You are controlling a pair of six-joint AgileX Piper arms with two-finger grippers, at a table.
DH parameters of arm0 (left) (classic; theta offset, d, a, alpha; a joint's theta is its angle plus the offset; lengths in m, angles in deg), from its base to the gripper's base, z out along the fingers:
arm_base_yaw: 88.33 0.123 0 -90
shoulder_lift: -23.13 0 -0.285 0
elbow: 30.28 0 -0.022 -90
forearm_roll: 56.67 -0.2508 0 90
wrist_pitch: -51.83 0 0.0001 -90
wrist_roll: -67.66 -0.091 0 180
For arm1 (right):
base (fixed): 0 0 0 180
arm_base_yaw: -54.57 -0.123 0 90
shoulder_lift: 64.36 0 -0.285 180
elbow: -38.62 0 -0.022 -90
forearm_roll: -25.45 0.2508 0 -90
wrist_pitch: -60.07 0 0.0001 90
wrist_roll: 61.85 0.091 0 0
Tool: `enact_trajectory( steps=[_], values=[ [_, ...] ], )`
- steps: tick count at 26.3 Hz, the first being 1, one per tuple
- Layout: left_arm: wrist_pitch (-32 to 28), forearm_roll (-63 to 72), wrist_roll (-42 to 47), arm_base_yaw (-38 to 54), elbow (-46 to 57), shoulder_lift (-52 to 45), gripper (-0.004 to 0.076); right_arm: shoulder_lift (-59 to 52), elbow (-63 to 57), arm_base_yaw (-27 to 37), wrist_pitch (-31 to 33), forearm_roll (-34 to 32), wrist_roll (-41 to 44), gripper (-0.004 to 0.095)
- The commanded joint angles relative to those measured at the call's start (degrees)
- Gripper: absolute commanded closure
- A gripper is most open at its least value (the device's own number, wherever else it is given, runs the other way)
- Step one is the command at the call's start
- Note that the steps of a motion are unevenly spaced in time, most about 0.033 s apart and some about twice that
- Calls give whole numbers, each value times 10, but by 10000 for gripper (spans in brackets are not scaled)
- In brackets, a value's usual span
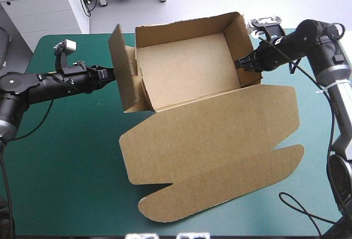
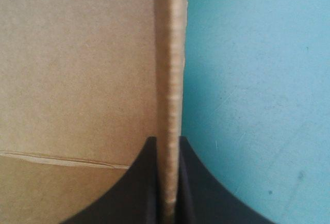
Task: Fold the box
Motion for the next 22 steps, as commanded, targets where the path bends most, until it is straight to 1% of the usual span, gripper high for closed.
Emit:
enact_trajectory(
  steps=[1, 8, 11, 13, 15, 17, 18, 19, 20, 22],
  values=[
    [5, 43, 1, -16, -19, -30, 731, -27, 18, -27, -50, 8, 19, 920],
    [3, 41, 8, -48, -19, -31, 731, -27, 18, -60, -71, 8, 29, 920],
    [0, 43, 7, -48, -19, -31, 731, -27, 18, -60, -70, 12, 33, 920],
    [-13, 41, 5, -48, -19, -31, 731, -27, 18, -60, -69, 12, 37, 920],
    [-19, 41, 5, -48, -19, -31, 713, -27, 18, -60, -64, 12, 37, 920],
    [-23, 41, 2, -48, -19, -31, 654, -27, 18, -60, -61, 12, 37, 920],
    [-22, 41, 2, -48, -19, -31, 539, -27, 18, -60, -60, 11, 37, 920],
    [-21, 41, 2, -48, -19, -31, 484, -27, 18, -60, -60, 11, 37, 920],
    [-16, 42, 18, -48, -19, -31, 349, -27, 18, -60, -60, 8, 38, 920],
    [-6, 44, 49, -48, -19, -31, 236, -27, 18, -61, -60, -5, 46, 920]
  ],
)
